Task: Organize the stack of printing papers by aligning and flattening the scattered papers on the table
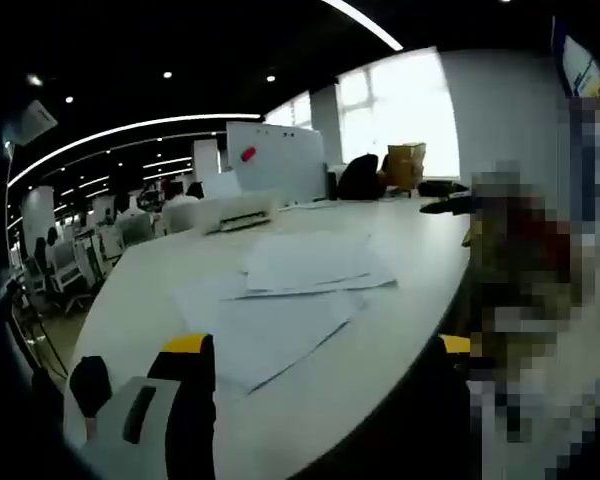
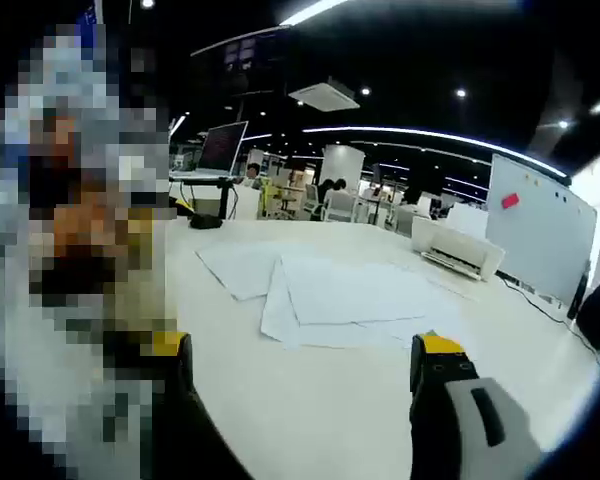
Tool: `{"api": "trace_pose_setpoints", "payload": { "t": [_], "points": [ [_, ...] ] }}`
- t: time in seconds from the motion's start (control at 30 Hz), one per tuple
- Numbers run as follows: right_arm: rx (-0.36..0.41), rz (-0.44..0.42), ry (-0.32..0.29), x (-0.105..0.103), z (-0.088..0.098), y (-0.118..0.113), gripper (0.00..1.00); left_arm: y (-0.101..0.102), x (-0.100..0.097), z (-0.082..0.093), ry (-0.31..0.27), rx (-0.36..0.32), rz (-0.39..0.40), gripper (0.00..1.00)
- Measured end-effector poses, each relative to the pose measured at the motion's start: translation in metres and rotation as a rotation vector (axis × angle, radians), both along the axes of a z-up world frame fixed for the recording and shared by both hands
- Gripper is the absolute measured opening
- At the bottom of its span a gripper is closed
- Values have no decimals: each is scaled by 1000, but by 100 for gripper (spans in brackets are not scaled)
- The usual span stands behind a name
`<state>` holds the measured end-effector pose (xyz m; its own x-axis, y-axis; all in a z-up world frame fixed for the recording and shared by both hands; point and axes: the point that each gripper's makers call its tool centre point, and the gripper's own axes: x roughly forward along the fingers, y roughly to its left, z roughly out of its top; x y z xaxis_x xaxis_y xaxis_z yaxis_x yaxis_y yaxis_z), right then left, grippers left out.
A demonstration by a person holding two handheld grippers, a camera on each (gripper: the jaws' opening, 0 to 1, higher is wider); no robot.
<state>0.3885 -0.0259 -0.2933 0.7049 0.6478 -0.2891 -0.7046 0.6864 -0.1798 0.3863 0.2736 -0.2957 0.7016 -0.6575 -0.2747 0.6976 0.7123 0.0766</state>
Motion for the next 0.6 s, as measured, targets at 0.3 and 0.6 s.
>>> {"api": "trace_pose_setpoints", "payload": {
  "t": [0.3,0.6],
  "points": [
    [3,15,-14,-1,6,5,85,-2,-2,1,-2,20,-19,92],
    [14,10,-14,2,9,6,84,-3,1,5,-11,10,-14,91]
  ]
}}
